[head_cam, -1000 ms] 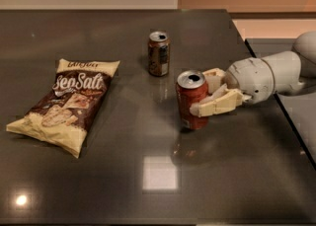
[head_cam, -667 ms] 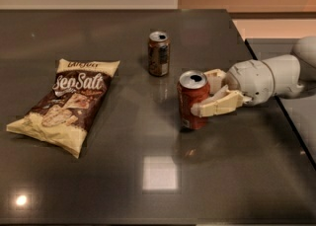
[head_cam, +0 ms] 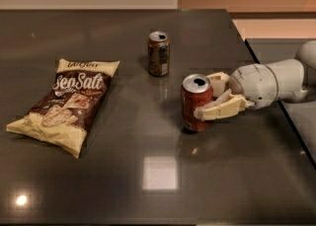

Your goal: Place coke can upright

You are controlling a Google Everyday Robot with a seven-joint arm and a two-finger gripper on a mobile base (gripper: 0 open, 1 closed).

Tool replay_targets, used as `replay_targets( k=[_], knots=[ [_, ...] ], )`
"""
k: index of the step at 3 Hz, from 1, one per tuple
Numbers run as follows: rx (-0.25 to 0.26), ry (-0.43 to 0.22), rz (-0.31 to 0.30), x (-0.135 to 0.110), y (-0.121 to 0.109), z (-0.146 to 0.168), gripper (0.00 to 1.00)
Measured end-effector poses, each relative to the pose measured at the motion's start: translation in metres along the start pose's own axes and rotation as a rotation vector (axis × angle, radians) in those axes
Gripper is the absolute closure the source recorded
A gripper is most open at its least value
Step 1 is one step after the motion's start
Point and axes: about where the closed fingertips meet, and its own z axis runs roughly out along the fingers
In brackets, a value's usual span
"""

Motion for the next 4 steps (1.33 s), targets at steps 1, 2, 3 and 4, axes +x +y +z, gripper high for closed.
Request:
replay_targets(
  k=[1, 2, 3, 4],
  knots=[
    [0.008, 0.009, 0.005, 0.0075, 0.0024, -0.0009, 0.38],
    [0.016, 0.013, 0.018, 0.0140, 0.0060, -0.0016, 0.15],
    [0.026, 0.002, 0.029, 0.0175, 0.0079, -0.0025, 0.00],
    [0.026, 0.002, 0.029, 0.0175, 0.0078, -0.0024, 0.00]
  ],
)
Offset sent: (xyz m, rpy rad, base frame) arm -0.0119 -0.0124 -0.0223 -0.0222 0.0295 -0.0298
